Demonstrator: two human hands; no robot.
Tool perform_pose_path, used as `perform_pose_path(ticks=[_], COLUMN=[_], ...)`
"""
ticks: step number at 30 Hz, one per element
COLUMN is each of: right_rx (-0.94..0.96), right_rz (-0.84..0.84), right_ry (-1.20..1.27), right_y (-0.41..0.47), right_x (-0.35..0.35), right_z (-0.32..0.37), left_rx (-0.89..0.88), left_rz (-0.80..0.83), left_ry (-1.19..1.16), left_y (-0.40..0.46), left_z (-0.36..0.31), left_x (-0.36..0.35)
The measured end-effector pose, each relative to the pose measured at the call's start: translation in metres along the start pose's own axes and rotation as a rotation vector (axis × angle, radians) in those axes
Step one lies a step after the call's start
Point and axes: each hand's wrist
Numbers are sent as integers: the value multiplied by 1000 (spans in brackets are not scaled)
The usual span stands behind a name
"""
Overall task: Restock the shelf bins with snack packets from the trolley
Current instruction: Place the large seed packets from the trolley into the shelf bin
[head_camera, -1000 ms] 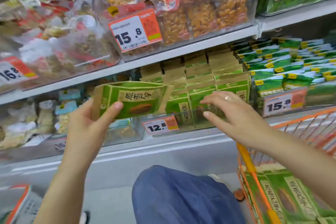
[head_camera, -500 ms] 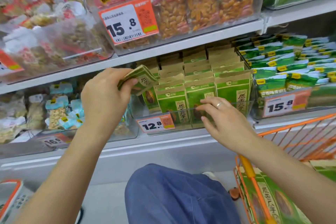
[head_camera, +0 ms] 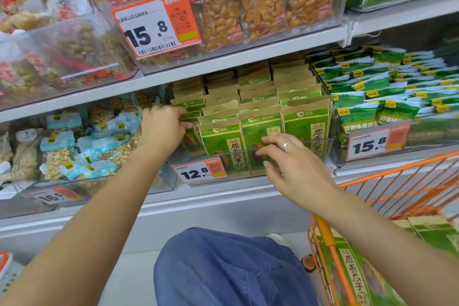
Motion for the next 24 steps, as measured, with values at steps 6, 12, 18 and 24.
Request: perform_pose_path(ticks=[6,12,18,24], right_rx=[-5,-9,-14,-31], right_rz=[-1,-12,-8,3], right_ry=[2,-7,-13,-39], right_y=[-1,-1,-3,-3], right_x=[-2,-2,-1,-1], right_z=[-2,-1,0,1], left_rx=[-139,-178,-196,-214], left_rz=[-51,92,-22,-69], left_ry=[65,77,199,300], left_y=[7,-9,-12,-19], left_z=[-11,-6,-4,-4], left_x=[-18,-24,-24,-31])
Point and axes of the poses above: each hand's wrist, its own y-axis towards the middle knuckle, its own x-axis out of the back of the hand, z = x × y, and after that the axes turned 15 degrees about -z, right-handed
